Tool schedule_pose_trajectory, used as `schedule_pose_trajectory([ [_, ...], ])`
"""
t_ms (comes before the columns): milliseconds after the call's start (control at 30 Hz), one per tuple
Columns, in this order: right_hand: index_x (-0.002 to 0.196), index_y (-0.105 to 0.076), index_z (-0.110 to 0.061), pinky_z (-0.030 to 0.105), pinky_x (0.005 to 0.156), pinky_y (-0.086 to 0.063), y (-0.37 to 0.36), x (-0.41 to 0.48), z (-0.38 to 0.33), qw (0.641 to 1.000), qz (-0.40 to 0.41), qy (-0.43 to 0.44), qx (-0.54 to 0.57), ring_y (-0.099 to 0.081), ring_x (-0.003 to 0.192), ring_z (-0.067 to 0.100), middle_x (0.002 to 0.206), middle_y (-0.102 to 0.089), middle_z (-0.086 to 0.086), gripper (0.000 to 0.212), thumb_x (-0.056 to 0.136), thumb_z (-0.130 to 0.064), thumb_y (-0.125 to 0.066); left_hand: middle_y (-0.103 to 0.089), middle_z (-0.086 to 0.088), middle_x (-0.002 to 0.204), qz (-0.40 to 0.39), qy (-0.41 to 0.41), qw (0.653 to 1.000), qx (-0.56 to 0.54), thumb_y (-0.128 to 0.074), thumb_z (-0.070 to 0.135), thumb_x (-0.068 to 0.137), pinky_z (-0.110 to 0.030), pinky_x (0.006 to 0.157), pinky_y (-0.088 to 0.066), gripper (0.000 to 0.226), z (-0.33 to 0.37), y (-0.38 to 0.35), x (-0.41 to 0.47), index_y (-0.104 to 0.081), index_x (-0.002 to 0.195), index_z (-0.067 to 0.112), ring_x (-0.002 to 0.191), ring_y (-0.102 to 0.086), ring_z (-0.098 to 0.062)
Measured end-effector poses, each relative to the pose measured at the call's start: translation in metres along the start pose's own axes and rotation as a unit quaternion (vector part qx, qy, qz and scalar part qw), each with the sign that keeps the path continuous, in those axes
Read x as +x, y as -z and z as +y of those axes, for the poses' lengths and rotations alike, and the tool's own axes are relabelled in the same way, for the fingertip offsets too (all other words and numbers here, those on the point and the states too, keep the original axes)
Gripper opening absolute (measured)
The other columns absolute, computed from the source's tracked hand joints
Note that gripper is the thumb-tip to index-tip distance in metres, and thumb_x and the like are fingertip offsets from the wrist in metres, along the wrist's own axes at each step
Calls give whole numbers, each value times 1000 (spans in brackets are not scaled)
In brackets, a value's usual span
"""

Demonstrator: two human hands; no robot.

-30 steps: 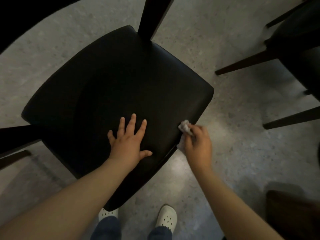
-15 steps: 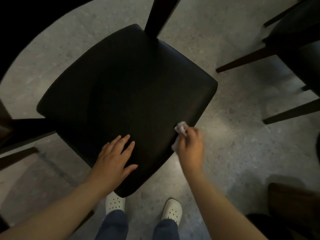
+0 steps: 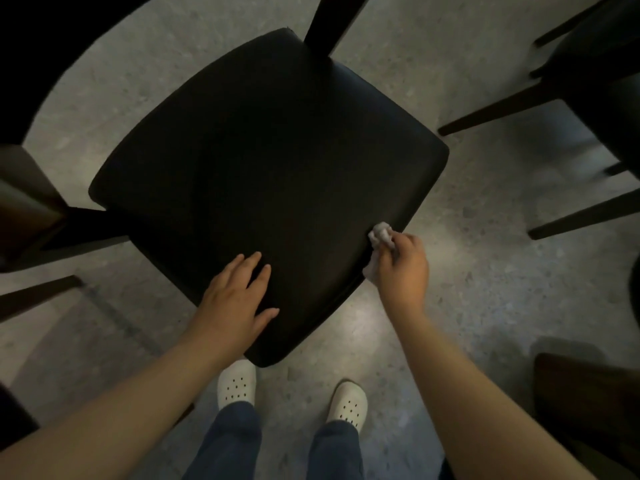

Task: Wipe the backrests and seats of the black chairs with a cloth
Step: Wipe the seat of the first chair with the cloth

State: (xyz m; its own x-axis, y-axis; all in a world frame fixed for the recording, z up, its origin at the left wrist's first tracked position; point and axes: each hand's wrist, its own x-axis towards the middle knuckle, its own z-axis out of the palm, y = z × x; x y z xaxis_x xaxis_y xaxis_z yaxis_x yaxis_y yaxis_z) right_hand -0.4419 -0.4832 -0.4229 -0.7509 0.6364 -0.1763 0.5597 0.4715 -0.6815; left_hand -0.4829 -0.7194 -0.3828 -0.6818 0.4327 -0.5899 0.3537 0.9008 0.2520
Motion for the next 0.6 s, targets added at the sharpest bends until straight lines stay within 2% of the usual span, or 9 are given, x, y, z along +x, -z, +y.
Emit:
schedule_pose_trajectory([
  [67, 118, -62, -17, 23, 83, -46, -11, -35, 4, 1000, -15, 19, -8, -52, 92, 6, 107, -51, -7, 24, 96, -19, -53, 8, 4, 163, -10, -5, 1000, -2, -45, 47, 98, -37, 122, -13, 73, -3, -1, -1, -6, 155, 25, 149, 10, -18],
  [167, 103, -63, -25, 17, 73, -45, -16, -95, 10, 993, -110, 35, 2, -51, 85, -1, 96, -49, -15, 12, 95, -19, -56, 9, 5, 163, -19, -10, 1000, -3, -46, 46, 98, -37, 122, -12, 73, -5, 0, 0, -5, 155, 25, 149, 10, -17],
  [233, 98, -66, -24, 15, 69, -46, -12, -113, 14, 987, -143, 69, 0, -52, 83, -2, 95, -52, -15, 10, 93, -20, -59, 8, 5, 163, -18, -11, 1000, -4, -47, 44, 98, -38, 122, -13, 73, -5, 1, 0, -6, 155, 26, 149, 10, -17],
  [300, 102, -67, -23, 17, 73, -48, -3, -101, 15, 991, -120, 52, 7, -53, 84, 1, 97, -53, -12, 13, 94, -21, -57, 8, 5, 163, -17, -15, 1000, -4, -48, 45, 98, -38, 123, -13, 74, -5, 1, 0, -6, 155, 25, 149, 9, -17],
  [433, 118, -65, -15, 31, 84, -50, 11, -27, 9, 999, -3, -36, 1, -57, 93, 16, 110, -55, 3, 26, 97, -25, -53, 10, 4, 163, -16, -15, 1000, 17, -47, 47, 98, -38, 123, -11, 76, -6, -3, 0, -3, 155, 25, 149, 11, -18],
  [500, 127, -61, -14, 28, 88, -47, 7, 2, 4, 998, 11, -68, 4, -55, 98, 15, 117, -54, 5, 34, 99, -30, -51, 10, 3, 163, -13, -9, 1000, 18, -47, 47, 97, -39, 123, -11, 76, -4, -5, 1, -3, 155, 24, 149, 11, -19],
  [600, 132, -56, -17, 24, 87, -48, -11, -16, 2, 998, 16, -58, 2, -55, 98, 10, 116, -51, -2, 36, 99, -30, -50, 9, 3, 163, -12, -5, 1000, 16, -48, 47, 97, -39, 122, -11, 77, -3, -6, 2, -4, 155, 25, 149, 11, -19],
])
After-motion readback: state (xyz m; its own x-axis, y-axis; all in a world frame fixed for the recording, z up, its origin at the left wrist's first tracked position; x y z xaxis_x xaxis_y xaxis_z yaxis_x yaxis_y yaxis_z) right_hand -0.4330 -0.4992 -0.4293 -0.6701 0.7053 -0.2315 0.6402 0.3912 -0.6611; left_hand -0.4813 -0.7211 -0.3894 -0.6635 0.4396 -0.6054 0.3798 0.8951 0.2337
